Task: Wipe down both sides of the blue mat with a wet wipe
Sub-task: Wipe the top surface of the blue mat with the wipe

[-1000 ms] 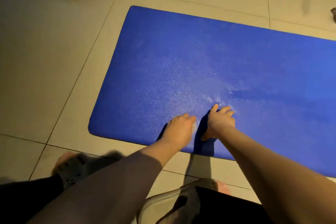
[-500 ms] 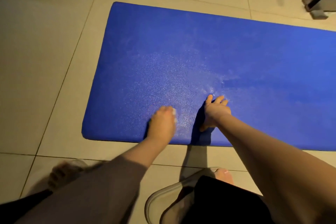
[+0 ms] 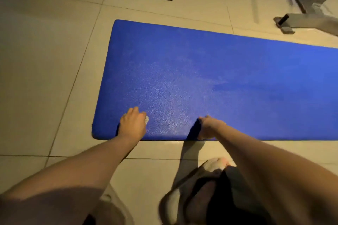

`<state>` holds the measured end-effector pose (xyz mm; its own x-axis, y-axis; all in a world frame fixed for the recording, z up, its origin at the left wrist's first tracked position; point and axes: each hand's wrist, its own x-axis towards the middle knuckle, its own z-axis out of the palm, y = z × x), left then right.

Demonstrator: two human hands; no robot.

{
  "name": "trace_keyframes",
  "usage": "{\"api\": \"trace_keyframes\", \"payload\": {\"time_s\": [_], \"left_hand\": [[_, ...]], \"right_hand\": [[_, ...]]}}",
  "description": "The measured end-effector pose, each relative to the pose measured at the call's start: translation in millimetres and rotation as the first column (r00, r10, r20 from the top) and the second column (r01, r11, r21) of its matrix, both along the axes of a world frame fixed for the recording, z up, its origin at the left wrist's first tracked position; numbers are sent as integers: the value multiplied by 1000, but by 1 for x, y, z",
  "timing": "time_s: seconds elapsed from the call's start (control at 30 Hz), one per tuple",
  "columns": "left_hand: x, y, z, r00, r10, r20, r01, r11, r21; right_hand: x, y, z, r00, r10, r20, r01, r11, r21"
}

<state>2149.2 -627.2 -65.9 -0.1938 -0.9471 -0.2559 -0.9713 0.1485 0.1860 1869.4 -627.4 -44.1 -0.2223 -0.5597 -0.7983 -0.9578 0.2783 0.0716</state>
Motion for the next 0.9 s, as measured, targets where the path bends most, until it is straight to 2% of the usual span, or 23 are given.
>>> {"api": "trace_keyframes", "payload": {"time_s": [0.07, 0.13, 0.23, 0.3, 0.37, 0.5, 0.57, 0.63, 0.7, 0.8, 0.83, 0.9], "left_hand": [[-4, -8, 5, 992, 99, -82, -89, 989, 115], [-14, -13, 4, 966, 219, -139, -190, 962, 196], [-33, 3, -1, 932, 333, -140, -314, 939, 142], [-50, 23, 1, 873, 446, -196, -432, 895, 114], [-70, 29, 0, 839, 492, -230, -483, 870, 98], [-118, 35, -7, 905, 346, -246, -330, 938, 105], [-146, 44, -11, 910, 290, -296, -265, 957, 121], [-166, 54, -18, 906, 238, -349, -204, 970, 131], [-169, 58, -22, 910, 166, -381, -136, 985, 103], [-143, 54, -22, 951, -36, -307, 35, 999, -8], [-127, 54, -22, 963, -55, -264, 40, 997, -62], [-87, 51, -25, 975, 91, -201, -120, 984, -135]], "right_hand": [[-2, 11, 7, 999, -40, -9, 41, 997, 71], [-3, 26, 5, 999, 10, -42, -8, 999, 42], [-5, 45, -6, 998, 36, -54, -41, 994, -99], [-7, 52, -17, 995, 82, -51, -90, 983, -163], [-14, 52, -21, 989, 139, -56, -148, 967, -209], [-55, 50, -19, 975, 218, -51, -219, 884, -414], [-80, 42, -19, 977, 194, -89, -213, 871, -442], [-97, 28, -21, 988, 121, -99, -150, 914, -376], [-104, 14, -24, 986, 127, -108, -152, 952, -264], [-105, 9, -28, 977, 169, -130, -196, 952, -234], [-105, 10, -29, 975, 179, -134, -207, 947, -246], [-106, 11, -28, 972, 193, -132, -221, 942, -254]]}}
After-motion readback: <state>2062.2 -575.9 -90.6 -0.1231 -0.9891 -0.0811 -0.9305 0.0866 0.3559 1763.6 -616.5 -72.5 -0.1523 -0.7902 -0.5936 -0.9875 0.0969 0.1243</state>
